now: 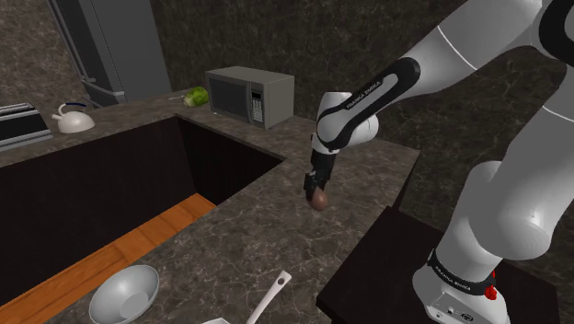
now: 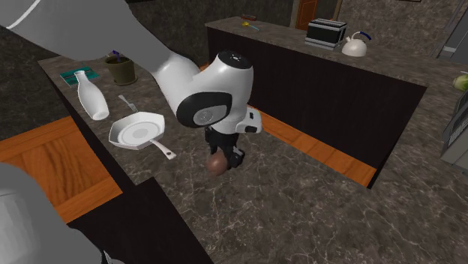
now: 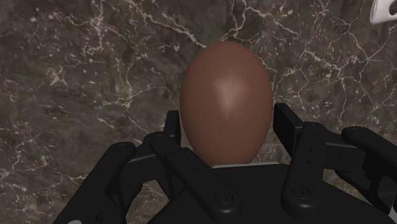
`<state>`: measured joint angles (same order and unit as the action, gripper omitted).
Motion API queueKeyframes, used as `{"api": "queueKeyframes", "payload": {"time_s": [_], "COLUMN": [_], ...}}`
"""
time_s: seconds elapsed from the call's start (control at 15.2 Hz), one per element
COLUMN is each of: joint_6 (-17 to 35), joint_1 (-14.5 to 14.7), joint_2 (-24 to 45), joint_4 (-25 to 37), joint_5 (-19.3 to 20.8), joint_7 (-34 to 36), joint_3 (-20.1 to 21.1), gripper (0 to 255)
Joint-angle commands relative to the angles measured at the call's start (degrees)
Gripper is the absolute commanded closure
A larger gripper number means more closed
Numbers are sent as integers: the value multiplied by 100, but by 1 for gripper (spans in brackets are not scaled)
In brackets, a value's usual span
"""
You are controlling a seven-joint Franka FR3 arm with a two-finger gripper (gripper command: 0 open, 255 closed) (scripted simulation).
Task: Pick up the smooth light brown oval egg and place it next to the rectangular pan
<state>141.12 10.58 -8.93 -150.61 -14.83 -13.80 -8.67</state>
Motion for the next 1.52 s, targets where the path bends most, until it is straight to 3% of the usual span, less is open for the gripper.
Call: {"api": "queueKeyframes", "payload": {"time_s": [0.0,0.53,1.12,1.45], "joint_6": [40,78,-150,93], "joint_1": [192,717,1266,1289], "joint_2": [221,1116,2309,2575], "joint_4": [236,1278,2888,2914], "joint_5": [-108,-191,89,49], "joint_7": [313,1344,2503,2474], "joint_3": [209,775,1125,1148], "gripper": [255,255,255,255]}}
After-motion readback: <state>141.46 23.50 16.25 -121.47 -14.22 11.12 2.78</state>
